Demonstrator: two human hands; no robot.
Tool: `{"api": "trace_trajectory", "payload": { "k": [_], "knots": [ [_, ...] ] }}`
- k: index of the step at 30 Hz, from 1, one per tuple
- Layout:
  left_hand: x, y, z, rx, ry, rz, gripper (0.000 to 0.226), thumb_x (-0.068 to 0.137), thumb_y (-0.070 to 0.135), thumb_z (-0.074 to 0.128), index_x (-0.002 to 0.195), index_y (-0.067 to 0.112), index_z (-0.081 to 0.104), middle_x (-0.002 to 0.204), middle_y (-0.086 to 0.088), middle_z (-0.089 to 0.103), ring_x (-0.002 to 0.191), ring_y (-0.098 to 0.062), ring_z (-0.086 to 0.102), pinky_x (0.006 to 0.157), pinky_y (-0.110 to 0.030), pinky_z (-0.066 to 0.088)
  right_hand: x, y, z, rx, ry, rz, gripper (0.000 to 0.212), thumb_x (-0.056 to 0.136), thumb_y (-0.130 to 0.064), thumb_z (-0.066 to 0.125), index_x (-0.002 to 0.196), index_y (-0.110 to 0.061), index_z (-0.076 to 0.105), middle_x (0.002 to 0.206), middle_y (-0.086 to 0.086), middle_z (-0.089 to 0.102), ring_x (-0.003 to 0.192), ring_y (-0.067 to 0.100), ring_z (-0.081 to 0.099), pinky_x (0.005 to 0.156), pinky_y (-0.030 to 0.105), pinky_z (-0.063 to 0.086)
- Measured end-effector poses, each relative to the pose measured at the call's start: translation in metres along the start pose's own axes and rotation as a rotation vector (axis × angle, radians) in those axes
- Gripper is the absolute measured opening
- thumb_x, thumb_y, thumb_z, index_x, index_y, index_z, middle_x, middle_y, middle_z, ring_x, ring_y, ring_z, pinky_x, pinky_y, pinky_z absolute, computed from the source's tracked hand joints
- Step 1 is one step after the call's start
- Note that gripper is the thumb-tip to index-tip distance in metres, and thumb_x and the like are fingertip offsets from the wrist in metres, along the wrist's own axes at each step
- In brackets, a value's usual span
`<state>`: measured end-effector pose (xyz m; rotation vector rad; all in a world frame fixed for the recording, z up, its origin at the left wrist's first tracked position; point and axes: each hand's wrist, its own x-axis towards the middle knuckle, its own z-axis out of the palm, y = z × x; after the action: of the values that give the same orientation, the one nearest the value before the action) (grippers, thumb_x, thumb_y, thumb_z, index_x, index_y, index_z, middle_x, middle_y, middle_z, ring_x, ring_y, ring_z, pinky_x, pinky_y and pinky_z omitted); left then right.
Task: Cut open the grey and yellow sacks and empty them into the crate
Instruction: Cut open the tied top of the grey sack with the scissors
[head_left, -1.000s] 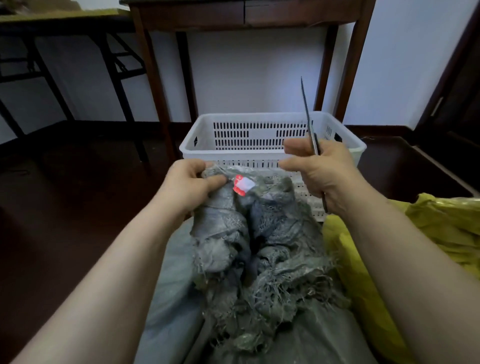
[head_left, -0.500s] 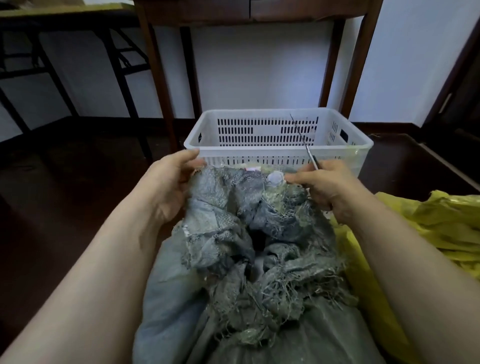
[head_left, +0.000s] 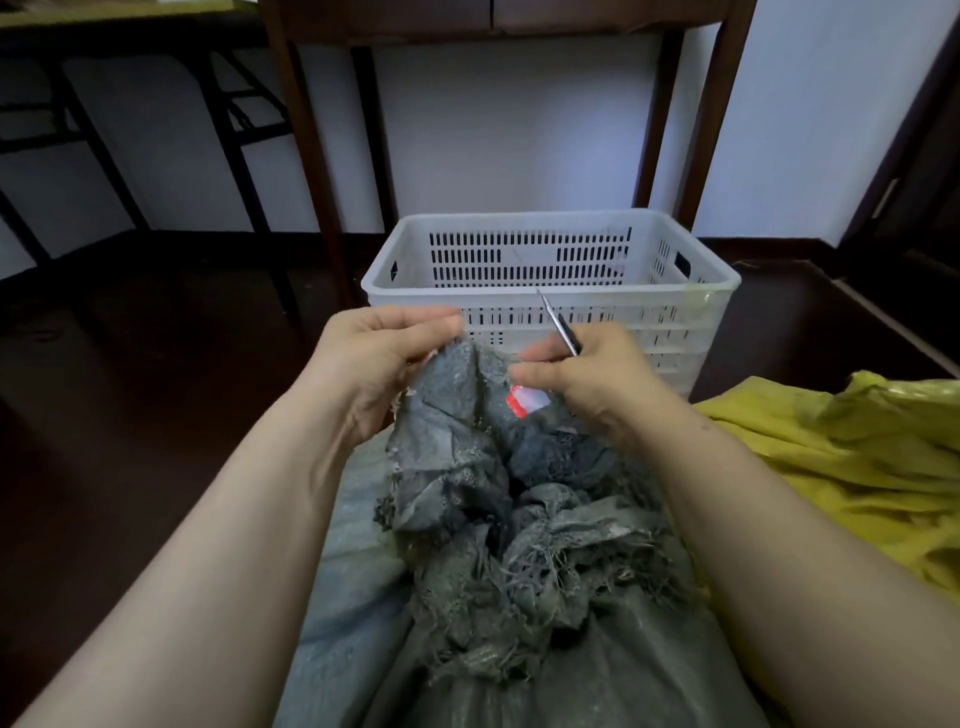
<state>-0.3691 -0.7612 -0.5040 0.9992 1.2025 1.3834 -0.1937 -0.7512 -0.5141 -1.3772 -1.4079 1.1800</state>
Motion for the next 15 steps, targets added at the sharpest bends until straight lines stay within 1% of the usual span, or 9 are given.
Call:
{"api": "trace_trajectory", "payload": {
  "k": [1,4,6,8,11,13,15],
  "knots": [
    [0.002,-0.002,-0.001,-0.017,0.052,0.000,0.010,0.070,0.001,0.075,0.080,0.002,0.073,0.076,-0.012,0.073,0.065,-0.017,0.069,0.055,-0.020,0.055,0.001,-0.001,0.000,0.016,0.015,-0.010,0.017,0.073,-0.002,0.078,0.069,-0.010,0.063,0.073,0.007,0.066,0.060,0.021,0.062,0.055,0.035,0.054],
    [0.008,-0.008,-0.003,-0.118,0.174,-0.031,0.011,0.074,-0.002,0.072,0.085,0.000,0.071,0.077,-0.012,0.073,0.067,-0.017,0.070,0.062,-0.021,0.056,0.001,-0.004,0.002,0.019,0.021,-0.047,0.019,0.073,-0.002,0.077,0.066,-0.010,0.062,0.072,0.005,0.066,0.062,0.018,0.061,0.054,0.032,0.052],
    [0.011,-0.010,-0.004,-0.185,0.231,-0.051,0.011,0.076,-0.004,0.071,0.087,-0.001,0.069,0.071,-0.009,0.072,0.060,-0.014,0.069,0.056,-0.019,0.054,0.000,-0.005,0.002,0.033,0.026,-0.056,0.017,0.074,-0.001,0.077,0.067,-0.009,0.063,0.071,0.005,0.066,0.057,0.015,0.060,0.049,0.028,0.050],
    [0.013,-0.014,-0.004,-0.234,0.278,-0.070,0.008,0.077,-0.005,0.070,0.084,0.000,0.068,0.063,-0.007,0.071,0.053,-0.013,0.067,0.051,-0.019,0.053,-0.001,-0.006,0.003,0.055,0.032,-0.060,0.017,0.073,0.000,0.077,0.066,-0.008,0.063,0.069,0.005,0.065,0.051,0.012,0.059,0.043,0.024,0.048],
    [0.017,-0.019,-0.006,-0.304,0.335,-0.100,0.006,0.078,-0.006,0.069,0.081,0.000,0.067,0.058,-0.006,0.069,0.049,-0.012,0.066,0.050,-0.021,0.055,-0.005,-0.009,0.004,0.074,0.020,-0.057,0.018,0.071,0.001,0.078,0.065,-0.007,0.063,0.067,0.004,0.066,0.043,0.007,0.059,0.040,0.020,0.046],
    [0.020,-0.023,-0.008,-0.328,0.362,-0.127,0.006,0.078,-0.006,0.069,0.081,-0.001,0.067,0.061,-0.007,0.069,0.050,-0.013,0.066,0.050,-0.022,0.055,-0.006,-0.011,0.005,0.047,0.015,-0.060,0.020,0.070,0.001,0.079,0.063,-0.007,0.063,0.068,0.003,0.067,0.048,0.010,0.061,0.045,0.024,0.048],
    [0.023,-0.029,-0.010,-0.337,0.365,-0.163,0.011,0.076,-0.008,0.069,0.086,-0.004,0.068,0.068,-0.010,0.070,0.058,-0.017,0.067,0.054,-0.025,0.057,-0.008,-0.011,0.007,0.007,0.017,-0.064,0.023,0.067,0.002,0.080,0.059,-0.010,0.062,0.067,0.003,0.067,0.054,0.012,0.060,0.055,0.030,0.050]
  ]
}}
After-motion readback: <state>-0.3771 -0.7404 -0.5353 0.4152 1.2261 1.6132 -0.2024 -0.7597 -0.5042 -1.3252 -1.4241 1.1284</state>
